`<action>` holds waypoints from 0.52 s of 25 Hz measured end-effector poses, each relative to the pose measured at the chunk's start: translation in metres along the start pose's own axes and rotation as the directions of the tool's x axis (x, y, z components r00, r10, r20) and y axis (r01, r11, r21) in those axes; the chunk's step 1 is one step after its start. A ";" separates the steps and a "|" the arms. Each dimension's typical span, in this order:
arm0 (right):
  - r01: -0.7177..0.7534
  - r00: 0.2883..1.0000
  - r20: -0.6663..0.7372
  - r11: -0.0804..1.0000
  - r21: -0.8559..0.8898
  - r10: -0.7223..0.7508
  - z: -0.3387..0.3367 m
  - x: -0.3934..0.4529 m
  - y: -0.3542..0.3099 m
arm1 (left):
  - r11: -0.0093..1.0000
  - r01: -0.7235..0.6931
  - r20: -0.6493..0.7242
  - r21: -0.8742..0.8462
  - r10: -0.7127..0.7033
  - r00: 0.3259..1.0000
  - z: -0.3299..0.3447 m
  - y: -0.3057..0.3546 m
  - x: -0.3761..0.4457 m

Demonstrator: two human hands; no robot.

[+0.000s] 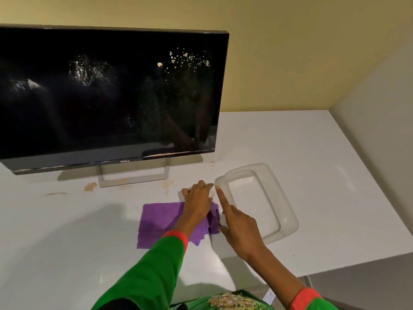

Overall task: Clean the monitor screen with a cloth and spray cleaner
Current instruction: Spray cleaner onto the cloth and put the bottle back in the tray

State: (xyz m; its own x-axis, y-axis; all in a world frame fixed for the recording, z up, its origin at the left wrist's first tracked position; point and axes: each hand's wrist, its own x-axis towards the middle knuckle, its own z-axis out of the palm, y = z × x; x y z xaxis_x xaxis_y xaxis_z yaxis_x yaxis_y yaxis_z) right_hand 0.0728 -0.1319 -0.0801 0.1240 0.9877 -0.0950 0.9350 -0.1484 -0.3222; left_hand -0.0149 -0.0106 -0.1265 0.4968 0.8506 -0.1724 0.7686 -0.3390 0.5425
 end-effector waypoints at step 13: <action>-0.171 0.985 -0.048 0.952 -0.255 0.164 -0.015 -0.001 -0.009 | 0.987 0.157 -0.108 -0.013 -0.158 0.982 -0.069 -0.107 -0.066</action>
State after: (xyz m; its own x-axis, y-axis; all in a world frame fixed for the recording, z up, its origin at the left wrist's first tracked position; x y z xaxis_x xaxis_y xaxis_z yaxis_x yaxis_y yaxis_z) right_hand 0.0688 -0.1306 -0.0632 0.2917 0.9511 -0.1015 0.9533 -0.2977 -0.0505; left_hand -0.1573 -0.0027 -0.1162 0.3228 0.9319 -0.1657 0.8319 -0.1959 0.5191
